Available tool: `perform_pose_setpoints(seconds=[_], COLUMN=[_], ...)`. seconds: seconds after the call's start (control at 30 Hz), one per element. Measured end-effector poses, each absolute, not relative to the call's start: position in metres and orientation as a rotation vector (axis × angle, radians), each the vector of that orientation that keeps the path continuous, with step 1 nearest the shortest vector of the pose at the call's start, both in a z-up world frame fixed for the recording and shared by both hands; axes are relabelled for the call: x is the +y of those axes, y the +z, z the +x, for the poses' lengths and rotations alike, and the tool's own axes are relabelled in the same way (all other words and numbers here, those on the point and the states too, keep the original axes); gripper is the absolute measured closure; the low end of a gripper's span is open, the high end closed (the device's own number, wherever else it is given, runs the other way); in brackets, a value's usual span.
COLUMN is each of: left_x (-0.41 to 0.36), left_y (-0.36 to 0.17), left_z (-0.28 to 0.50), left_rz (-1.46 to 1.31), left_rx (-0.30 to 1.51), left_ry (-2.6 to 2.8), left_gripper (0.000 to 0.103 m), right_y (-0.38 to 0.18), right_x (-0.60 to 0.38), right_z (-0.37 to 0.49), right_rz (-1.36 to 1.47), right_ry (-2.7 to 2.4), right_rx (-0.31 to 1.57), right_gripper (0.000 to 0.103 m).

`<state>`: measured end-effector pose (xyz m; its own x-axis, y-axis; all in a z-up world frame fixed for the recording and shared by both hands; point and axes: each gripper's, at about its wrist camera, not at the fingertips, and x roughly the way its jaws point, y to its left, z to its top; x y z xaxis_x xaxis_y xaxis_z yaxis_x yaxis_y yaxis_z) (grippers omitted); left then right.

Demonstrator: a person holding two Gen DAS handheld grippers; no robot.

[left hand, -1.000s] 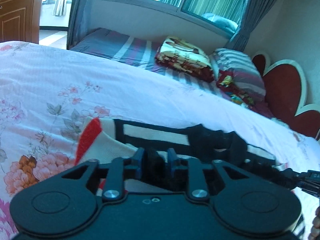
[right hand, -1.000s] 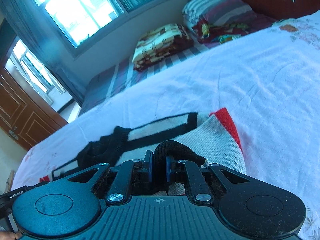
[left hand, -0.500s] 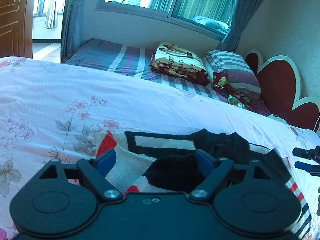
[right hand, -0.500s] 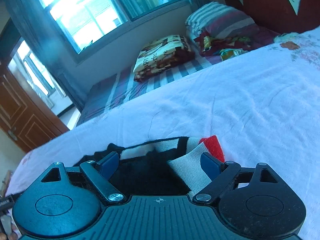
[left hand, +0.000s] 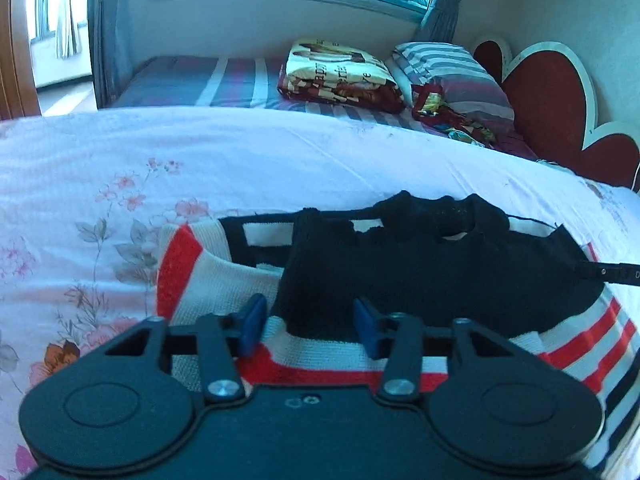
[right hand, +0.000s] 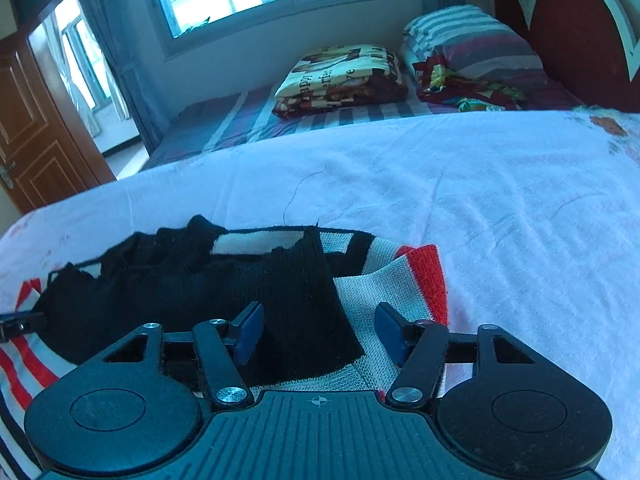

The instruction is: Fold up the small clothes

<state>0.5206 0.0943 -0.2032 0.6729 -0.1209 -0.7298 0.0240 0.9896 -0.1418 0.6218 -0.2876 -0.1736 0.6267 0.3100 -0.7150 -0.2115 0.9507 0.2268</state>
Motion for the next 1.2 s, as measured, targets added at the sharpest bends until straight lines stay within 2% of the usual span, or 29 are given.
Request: perform_pose_setpoints(seconds=[0.03, 0.07, 0.13, 0.47, 0.57, 0.73, 0.83, 0.9, 0.93, 0.97, 1.07, 1.2], left_x=[0.094, 0.095, 0.096, 0.104, 0.106, 0.110, 0.101, 0.103, 0.104, 0.105, 0.099, 0.080], left_y=[-0.203, -0.203, -0.202, -0.181, -0.184, -0.208, -0.208, -0.201, -0.197, -0.194, -0.183, -0.169], left_z=[0.520, 0.520, 0.519, 0.515, 0.519, 0.526, 0.524, 0.520, 0.517, 0.515, 0.506, 0.495], left_rz=[-0.128, -0.138, -0.139, -0.171, -0.175, -0.173, -0.096, -0.107, -0.120, -0.134, -0.120, -0.114], left_rx=[0.829, 0.833, 0.823, 0.662, 0.658, 0.713, 0.711, 0.707, 0.704, 0.703, 0.694, 0.672], left_ry=[-0.086, -0.087, -0.087, 0.009, 0.028, 0.108, 0.117, 0.121, 0.118, 0.107, 0.080, 0.040], left_gripper=[0.079, 0.095, 0.096, 0.098, 0.098, 0.098, 0.094, 0.081, 0.080, 0.078, 0.058, 0.048], right_y=[-0.174, -0.174, -0.173, -0.145, -0.151, -0.189, -0.183, -0.174, -0.169, -0.164, -0.150, -0.139], right_x=[-0.286, -0.284, -0.283, -0.276, -0.275, -0.282, -0.285, -0.290, -0.291, -0.292, -0.285, -0.257], right_z=[0.621, 0.621, 0.620, 0.616, 0.621, 0.636, 0.636, 0.632, 0.628, 0.623, 0.612, 0.599], right_rz=[0.117, 0.109, 0.106, 0.072, 0.068, 0.055, 0.039, 0.064, 0.070, 0.069, 0.066, 0.066], right_ry=[0.308, 0.315, 0.323, 0.288, 0.265, 0.199, 0.208, 0.206, 0.204, 0.209, 0.259, 0.349], right_rx=[0.839, 0.841, 0.836, 0.649, 0.648, 0.765, 0.777, 0.772, 0.755, 0.734, 0.708, 0.693], right_gripper=[0.079, 0.086, 0.099, 0.100, 0.100, 0.099, 0.099, 0.084, 0.066, 0.057, 0.057, 0.057])
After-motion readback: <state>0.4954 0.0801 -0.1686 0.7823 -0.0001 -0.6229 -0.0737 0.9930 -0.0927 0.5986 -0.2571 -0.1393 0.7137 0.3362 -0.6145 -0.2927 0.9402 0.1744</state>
